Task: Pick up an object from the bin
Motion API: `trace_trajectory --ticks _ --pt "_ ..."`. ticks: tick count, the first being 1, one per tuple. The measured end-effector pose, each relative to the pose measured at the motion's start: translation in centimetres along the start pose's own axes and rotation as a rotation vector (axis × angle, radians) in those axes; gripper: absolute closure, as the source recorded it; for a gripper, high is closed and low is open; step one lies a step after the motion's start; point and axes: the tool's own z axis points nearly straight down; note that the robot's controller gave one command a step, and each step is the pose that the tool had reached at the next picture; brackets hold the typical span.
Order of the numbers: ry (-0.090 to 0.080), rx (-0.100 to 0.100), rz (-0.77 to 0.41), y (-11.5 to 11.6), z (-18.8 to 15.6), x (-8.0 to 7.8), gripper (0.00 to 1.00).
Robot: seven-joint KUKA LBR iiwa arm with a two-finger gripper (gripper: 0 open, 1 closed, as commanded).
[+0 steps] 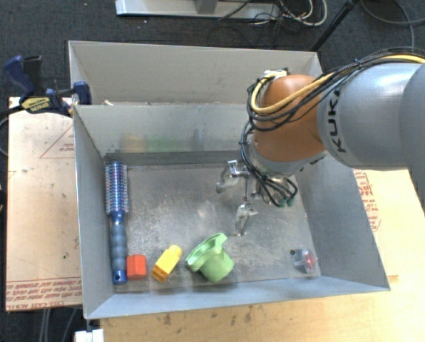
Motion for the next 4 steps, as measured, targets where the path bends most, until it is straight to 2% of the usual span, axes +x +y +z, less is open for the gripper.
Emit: trace_trajectory --ticks 1,2,3,4 --pt "-0.006 0.000 -0.149 -4.2 1.2 2.1 0.00" --pt "-0.005 0.002 -0.357 -9.9 0.2 9.3 0.00" --pt "-0.015 0.006 -0.424 -15.6 1.0 -0.1 0.00" --pt "-0.010 -0.001 -0.639 -6.4 -2.4 2.5 0.00"
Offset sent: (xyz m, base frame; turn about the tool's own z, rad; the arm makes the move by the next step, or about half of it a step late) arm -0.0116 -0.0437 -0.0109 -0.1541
